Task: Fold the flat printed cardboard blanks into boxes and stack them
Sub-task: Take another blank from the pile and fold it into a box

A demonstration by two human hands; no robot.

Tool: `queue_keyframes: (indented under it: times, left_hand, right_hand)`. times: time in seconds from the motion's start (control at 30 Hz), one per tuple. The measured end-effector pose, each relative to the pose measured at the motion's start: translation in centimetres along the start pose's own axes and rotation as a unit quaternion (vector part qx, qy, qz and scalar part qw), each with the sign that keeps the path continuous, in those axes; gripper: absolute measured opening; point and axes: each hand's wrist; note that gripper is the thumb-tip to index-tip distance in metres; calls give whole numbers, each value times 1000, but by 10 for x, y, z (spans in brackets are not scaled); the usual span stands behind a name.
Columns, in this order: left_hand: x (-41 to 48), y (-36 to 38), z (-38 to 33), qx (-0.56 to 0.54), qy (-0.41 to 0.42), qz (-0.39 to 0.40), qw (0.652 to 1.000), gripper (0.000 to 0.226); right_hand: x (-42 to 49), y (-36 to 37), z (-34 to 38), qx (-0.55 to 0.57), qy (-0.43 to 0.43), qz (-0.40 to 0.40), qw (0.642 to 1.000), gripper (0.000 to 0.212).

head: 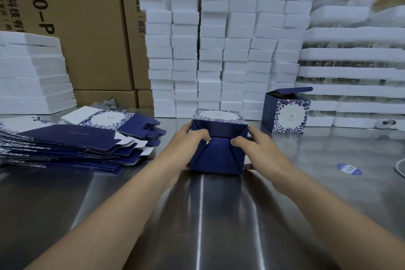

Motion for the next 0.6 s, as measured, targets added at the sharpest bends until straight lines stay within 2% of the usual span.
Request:
queue_keyframes:
  times: [0.1, 0.27, 0.4, 0.6]
  left_hand:
    - [-2, -3, -3, -18, -13, 3, 1000, 34]
    - [-4, -1, 6, 12, 21, 17, 1000, 64]
    - [0, 1, 16, 29, 77, -18, 996, 55]
    - [6, 0, 24, 49, 96, -34, 994, 56]
  right_hand:
    - [0, -1, 2, 24, -11, 22, 999, 44]
    - [3, 3, -7, -4, -49, -7, 999, 67]
    - [10, 5, -12, -6, -63, -23, 998, 70]
    - [10, 8, -12, -15, -67, -46, 997, 72]
Point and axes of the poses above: each hand's wrist, its own x-axis towards the middle knuckle, its own y-axis out of the palm, z = x × y, and after that the axes turned 12 degrees about y, right-handed
